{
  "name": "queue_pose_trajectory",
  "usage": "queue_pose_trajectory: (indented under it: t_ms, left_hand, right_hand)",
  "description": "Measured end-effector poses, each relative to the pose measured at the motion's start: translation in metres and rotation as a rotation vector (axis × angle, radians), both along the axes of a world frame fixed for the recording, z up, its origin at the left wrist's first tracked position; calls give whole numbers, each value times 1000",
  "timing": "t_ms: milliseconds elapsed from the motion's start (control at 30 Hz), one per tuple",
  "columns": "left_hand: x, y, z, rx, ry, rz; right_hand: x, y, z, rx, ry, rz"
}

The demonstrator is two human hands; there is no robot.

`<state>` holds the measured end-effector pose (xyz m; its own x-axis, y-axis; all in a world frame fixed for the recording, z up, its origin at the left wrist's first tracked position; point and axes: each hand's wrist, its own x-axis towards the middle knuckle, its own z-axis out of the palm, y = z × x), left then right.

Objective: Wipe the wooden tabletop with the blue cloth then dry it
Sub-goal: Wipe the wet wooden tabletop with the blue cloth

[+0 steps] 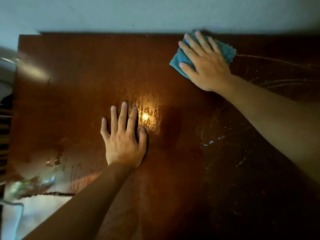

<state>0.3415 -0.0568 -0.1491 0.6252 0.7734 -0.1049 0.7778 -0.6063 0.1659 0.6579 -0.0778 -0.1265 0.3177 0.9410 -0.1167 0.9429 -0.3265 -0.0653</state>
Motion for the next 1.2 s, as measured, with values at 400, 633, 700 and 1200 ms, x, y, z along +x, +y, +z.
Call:
queue_pose_trajectory:
  t_ms: [400,633,700,1200]
  left_hand:
    - [0,1,-2,7,-15,9]
    - [-1,1,-3,8,-42,-3]
    - [-1,0,-1,3,-40,-5]
    - [0,1,2,-31,-68,-8]
  right_hand:
    - [-52,-72,-6,-25,34,221]
    - [-61,-56,-6,40,11,13]
    - [-112,-102,-10,30,33,95]
    - [-135,-133,-3,-17,19,-45]
